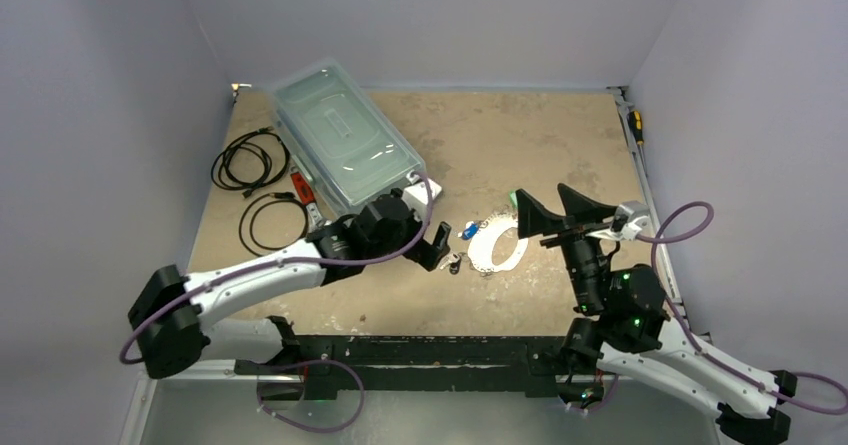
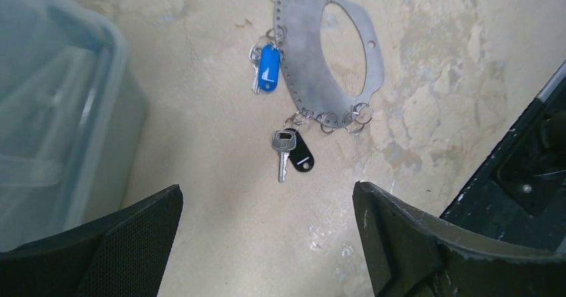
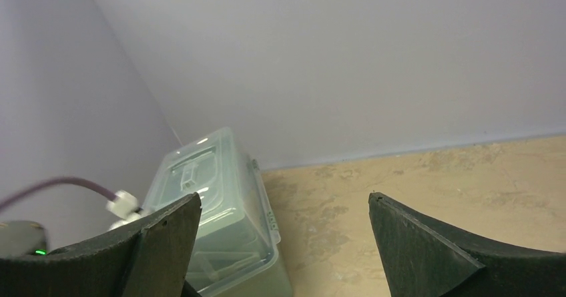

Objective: Put the keys on the keyring

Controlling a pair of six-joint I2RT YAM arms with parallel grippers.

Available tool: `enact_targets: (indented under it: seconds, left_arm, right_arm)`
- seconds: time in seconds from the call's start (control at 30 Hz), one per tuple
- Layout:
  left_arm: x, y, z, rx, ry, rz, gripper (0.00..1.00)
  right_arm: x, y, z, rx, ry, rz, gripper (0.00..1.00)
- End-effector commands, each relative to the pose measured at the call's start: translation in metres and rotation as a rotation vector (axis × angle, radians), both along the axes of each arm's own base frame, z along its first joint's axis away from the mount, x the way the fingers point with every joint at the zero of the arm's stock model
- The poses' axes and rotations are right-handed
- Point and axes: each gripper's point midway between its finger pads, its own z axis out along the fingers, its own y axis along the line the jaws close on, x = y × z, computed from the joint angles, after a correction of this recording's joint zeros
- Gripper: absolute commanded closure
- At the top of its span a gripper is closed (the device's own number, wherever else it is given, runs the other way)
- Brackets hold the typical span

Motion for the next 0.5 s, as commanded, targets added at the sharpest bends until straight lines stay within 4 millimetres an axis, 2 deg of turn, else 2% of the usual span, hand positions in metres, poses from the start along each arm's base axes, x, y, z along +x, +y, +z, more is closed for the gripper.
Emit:
enact_targets:
  seconds: [0.0, 0.07, 0.17, 0.23, 0.33, 0.47]
  left_arm:
    - [-0.003, 0.030, 0.050, -0.030, -0.051, 0.100, 0.01]
    - [0.003, 0.051, 0.080, -0.107, -0.084, 0.237, 0.01]
    - [0.000, 0.087, 0.118, -0.165, -0.152, 0.346, 0.01]
    - [0.003, 0.121, 0.140, -0.176, -0.243, 0.452, 0.01]
    - [0.004, 0.164, 0.149, -0.174, -0.369, 0.570, 0.01]
    - [-0.007, 0.194, 0.146, -0.243, -0.408, 0.627, 0.01]
  right_arm:
    - [0.001, -0.006, 0.020, -0.008, -0.026, -0.032, 0.01]
    - [0.001, -0.005, 0.022, -0.017, -0.034, -0.035, 0.01]
    - [0.003, -0.003, 0.023, -0.025, -0.042, -0.041, 0.01]
    - [0.005, 0.001, 0.022, -0.030, -0.049, -0.041, 0.01]
    - [0.006, 0.013, 0.020, -0.033, -0.074, -0.005, 0.01]
    - [0.003, 0.038, 0.015, -0.040, -0.112, 0.090, 0.01]
